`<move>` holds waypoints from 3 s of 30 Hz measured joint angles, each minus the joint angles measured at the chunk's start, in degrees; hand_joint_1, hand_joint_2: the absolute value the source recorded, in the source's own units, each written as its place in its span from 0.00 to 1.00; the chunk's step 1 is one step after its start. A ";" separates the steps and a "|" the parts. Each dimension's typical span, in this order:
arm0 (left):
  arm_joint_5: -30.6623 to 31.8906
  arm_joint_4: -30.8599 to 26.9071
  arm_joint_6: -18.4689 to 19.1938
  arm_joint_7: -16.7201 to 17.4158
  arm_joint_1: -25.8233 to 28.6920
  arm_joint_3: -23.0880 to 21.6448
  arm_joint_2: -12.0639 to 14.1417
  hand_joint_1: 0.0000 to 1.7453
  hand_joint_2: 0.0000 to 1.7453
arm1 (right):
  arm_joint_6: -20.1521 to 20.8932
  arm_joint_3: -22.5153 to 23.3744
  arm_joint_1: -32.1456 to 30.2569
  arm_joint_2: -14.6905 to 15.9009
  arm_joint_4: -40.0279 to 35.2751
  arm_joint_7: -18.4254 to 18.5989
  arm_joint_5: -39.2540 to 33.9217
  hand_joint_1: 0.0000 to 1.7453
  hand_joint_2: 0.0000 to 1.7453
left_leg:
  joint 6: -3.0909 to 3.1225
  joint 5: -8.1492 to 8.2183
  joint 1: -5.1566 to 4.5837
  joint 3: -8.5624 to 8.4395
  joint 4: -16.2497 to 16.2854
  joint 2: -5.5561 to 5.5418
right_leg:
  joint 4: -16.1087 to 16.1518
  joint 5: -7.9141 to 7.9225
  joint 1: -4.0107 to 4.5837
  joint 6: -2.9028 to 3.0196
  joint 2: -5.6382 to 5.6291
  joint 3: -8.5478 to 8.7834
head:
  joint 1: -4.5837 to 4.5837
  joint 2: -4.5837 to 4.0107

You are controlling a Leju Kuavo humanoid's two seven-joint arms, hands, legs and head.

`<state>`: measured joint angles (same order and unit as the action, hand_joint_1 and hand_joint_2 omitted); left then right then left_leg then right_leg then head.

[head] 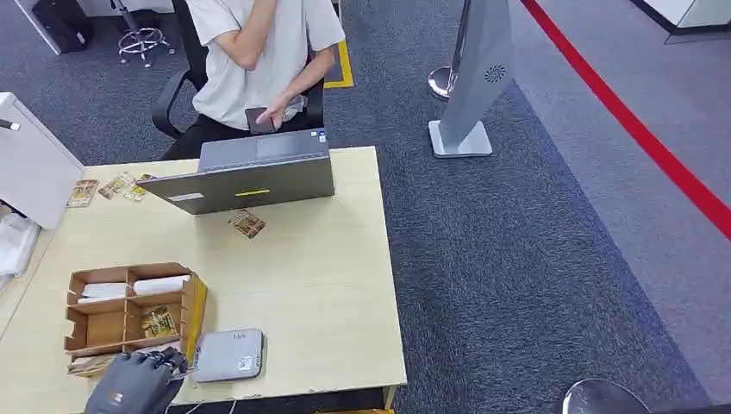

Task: Pass the card to the sensor for recognition and then transmit it.

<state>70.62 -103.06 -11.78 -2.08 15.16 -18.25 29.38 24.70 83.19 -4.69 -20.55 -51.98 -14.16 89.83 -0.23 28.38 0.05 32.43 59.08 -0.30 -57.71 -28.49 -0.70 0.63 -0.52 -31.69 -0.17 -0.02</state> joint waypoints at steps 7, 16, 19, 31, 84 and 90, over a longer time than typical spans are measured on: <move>1.00 1.31 -0.55 1.14 -0.54 -0.29 -0.33 1.00 1.00 | 0.06 0.00 -0.09 0.00 0.00 0.00 0.00 0.00 1.00 | 0.00 0.00 0.00 0.00 0.00 0.00 | 0.00 0.00 0.00 0.00 0.00 0.01 | 0.00 0.00; 5.00 6.36 -0.87 3.06 -3.60 -0.24 -1.27 1.00 1.00 | 0.33 -0.48 -0.45 0.00 -0.02 -0.04 0.00 0.00 1.00 | 0.00 0.00 0.00 -0.01 0.00 0.00 | 0.00 0.00 0.00 0.00 0.01 0.01 | 0.02 0.02; 6.41 8.59 -1.49 3.06 -5.19 -0.11 -1.90 1.00 1.00 | 0.13 -0.72 -0.47 0.00 -0.02 -0.11 0.00 0.00 1.00 | 0.00 0.00 0.00 -0.01 0.00 -0.01 | 0.00 0.00 0.00 0.00 0.02 0.02 | 0.02 0.02; 8.83 13.29 -2.52 2.80 -8.43 -0.05 -4.11 1.00 1.00 | -0.09 -1.84 -0.94 0.00 -0.02 0.18 -0.42 0.00 1.00 | 0.00 0.00 -0.01 -0.01 0.00 -0.02 | 0.00 0.00 0.00 0.00 0.01 0.03 | 0.00 0.00; 8.02 3.24 0.61 0.57 -12.45 -8.44 -9.99 1.00 1.00 | -0.77 -32.15 -14.34 0.00 -8.26 17.59 -33.20 0.00 1.00 | 0.01 0.00 -0.02 -0.02 0.02 0.00 | 0.00 0.01 -0.01 0.00 -0.01 0.01 | 0.00 0.00; 7.23 2.58 1.77 0.57 -12.58 -9.07 -9.97 1.00 1.00 | -0.77 -33.68 -14.98 0.00 -9.14 18.75 -34.88 0.00 1.00 | 0.01 0.00 -0.03 -0.01 0.02 0.00 | 0.01 0.01 -0.02 -0.01 0.00 0.01 | 0.00 0.00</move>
<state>77.85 -100.48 -10.01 -1.51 2.58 -27.32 19.41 23.93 49.51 -19.68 -20.55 -61.11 4.59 54.95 -0.23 28.38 0.02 32.42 59.10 -0.30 -57.71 -28.48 -0.71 0.62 -0.52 -31.69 -0.18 -0.02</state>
